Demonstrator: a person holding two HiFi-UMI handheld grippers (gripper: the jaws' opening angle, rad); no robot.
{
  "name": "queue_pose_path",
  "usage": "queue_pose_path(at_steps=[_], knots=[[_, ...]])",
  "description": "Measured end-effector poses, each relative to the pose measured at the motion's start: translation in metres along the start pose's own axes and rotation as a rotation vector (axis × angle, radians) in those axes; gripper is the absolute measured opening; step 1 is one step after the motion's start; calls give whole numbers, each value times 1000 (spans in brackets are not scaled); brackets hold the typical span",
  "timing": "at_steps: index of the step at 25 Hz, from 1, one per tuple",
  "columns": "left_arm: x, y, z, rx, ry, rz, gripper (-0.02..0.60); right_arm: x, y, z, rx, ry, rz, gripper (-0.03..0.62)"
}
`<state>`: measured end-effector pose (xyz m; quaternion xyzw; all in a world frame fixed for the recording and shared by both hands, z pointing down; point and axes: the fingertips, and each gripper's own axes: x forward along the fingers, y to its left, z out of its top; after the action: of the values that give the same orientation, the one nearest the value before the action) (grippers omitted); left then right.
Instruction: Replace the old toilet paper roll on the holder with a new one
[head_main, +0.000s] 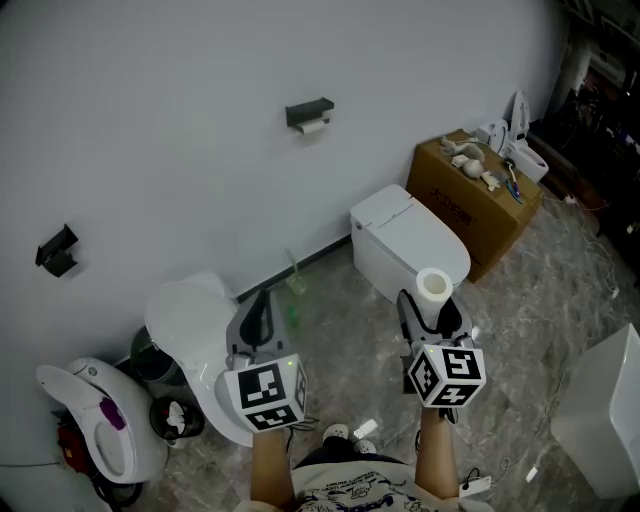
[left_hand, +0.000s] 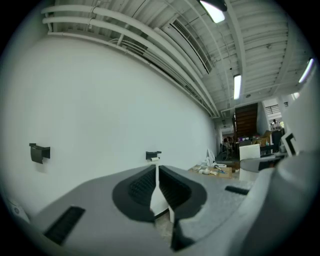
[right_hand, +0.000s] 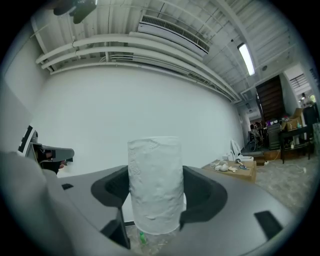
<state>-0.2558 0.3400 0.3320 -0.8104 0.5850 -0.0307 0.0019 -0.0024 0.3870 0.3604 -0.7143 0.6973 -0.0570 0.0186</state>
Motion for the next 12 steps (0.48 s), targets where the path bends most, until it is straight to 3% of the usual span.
queue_pose_path(at_steps=[5, 12], knots=[[14, 8, 2, -15, -24, -27, 24, 15, 6, -2, -2, -1, -8, 318], [33, 15, -7, -21, 6, -59, 92, 30, 9, -7, -4, 11, -23, 318]])
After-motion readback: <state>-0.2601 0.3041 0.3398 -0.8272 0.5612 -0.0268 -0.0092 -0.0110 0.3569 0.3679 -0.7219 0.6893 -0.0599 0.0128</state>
